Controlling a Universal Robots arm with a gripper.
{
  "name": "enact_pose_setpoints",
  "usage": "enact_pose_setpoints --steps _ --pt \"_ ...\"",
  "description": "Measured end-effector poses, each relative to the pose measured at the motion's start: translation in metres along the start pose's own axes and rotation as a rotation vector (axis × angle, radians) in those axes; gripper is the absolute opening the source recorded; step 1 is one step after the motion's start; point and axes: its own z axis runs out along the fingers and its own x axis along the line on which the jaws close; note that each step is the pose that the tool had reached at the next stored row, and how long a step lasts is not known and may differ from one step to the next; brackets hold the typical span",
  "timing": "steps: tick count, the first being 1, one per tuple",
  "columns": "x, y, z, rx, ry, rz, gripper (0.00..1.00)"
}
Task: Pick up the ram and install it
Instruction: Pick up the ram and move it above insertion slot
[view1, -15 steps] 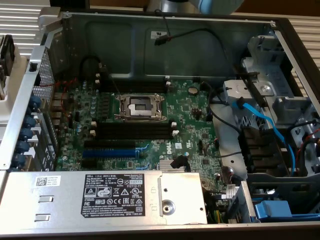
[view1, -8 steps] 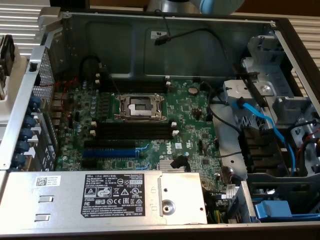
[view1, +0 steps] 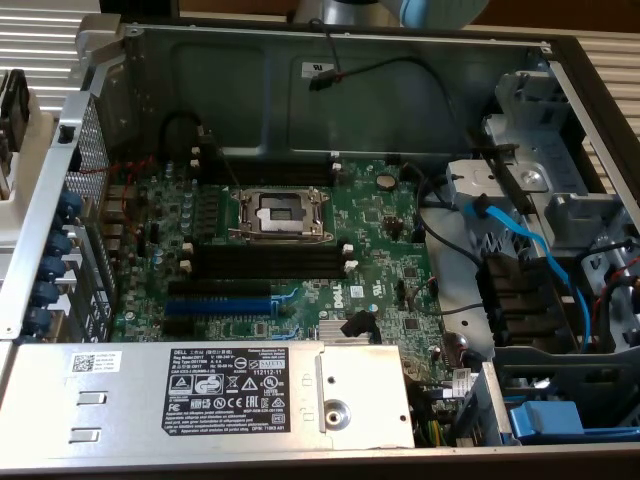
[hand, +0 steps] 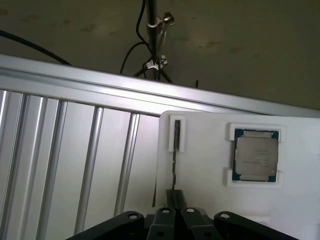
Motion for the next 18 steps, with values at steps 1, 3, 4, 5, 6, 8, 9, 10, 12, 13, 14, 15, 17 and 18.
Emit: enact_pose_setpoints --steps 1,3,4,5,6,8,9,10,12,13,14,15,17,18 --pt "0.0003 0.0000 0.0000 0.0000 0.0000 0.000 0.10" --pt "0.0007 0.0001 0.0000 -0.0001 0.0000 0.000 0.10" --pt "0.0008 0.0001 0.0000 0.0000 0.0000 0.000 0.10" --pt "0.0009 0.0002 0.0000 -0.0001 0.0000 0.000 0.10" --pt "0.0011 0.0002 0.0000 0.0000 -0.0001 0.000 0.10" --pt "0.0014 0.0002 0.0000 0.0000 0.0000 0.000 0.10" --pt "0.0015 0.0002 0.0000 0.0000 -0.0001 0.000 0.10" --pt "0.0016 0.0003 0.0000 0.0000 -0.0001 0.000 0.10" --pt "0.0019 0.0003 0.0000 0.0000 -0.0001 0.000 0.10" --pt "0.0020 0.0003 0.0000 0.0000 -0.0001 0.000 0.10" --pt "0.0022 0.0003 0.0000 0.0000 -0.0001 0.000 0.10" --pt "0.0023 0.0004 0.0000 0.0000 0.0000 0.000 0.11" --pt "0.0026 0.0004 0.0000 0.0000 -0.0001 0.000 0.17" --pt "0.0027 0.0004 0.0000 0.0000 -0.0001 0.000 0.17"
